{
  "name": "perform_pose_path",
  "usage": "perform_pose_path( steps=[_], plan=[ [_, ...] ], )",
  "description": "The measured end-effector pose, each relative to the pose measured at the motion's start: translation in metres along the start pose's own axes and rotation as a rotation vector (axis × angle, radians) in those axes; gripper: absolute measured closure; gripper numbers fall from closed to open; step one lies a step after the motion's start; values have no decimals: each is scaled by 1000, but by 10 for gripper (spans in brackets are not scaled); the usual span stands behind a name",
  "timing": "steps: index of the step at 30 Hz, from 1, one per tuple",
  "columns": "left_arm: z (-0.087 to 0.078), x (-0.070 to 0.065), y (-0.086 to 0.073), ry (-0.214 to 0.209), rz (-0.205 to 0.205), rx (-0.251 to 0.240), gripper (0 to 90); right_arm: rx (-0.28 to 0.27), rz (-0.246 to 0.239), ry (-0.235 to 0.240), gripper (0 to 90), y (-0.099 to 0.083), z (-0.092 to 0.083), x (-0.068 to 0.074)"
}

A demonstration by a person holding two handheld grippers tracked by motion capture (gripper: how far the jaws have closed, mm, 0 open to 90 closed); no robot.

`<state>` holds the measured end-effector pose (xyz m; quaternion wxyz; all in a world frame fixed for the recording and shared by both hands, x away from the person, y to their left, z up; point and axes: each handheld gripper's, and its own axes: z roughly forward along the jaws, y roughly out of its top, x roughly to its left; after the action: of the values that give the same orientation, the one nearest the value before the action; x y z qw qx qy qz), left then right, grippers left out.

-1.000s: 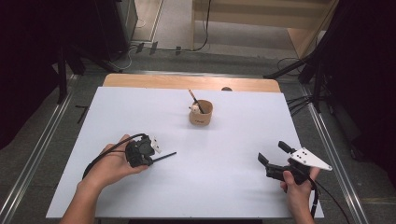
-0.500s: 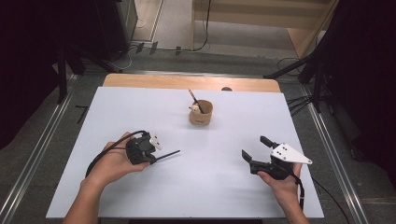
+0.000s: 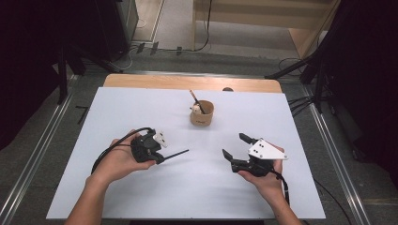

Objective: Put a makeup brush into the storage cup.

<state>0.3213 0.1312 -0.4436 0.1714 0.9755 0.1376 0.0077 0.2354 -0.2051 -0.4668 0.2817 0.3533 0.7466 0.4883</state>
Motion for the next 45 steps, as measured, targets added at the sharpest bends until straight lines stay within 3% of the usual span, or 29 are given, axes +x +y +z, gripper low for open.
perform_pose_path(
  steps=[13, 24, 34, 37, 45],
  plan=[
    [-7, -1, 24, -19, 38, 1, 847, 61, -144, 84, 335, 11, 31, 33],
    [-10, -4, 40, -37, 53, 8, 847, 75, -293, 98, 381, 14, 49, 53],
    [-8, -5, 49, -46, 64, 27, 847, 101, -489, 59, 395, 14, 60, 66],
    [-8, -4, 51, -45, 68, 28, 847, 92, -530, 13, 480, 14, 61, 71],
    [-5, -3, 53, -50, 73, 45, 847, 125, -695, -54, 562, 13, 67, 83]
  ],
)
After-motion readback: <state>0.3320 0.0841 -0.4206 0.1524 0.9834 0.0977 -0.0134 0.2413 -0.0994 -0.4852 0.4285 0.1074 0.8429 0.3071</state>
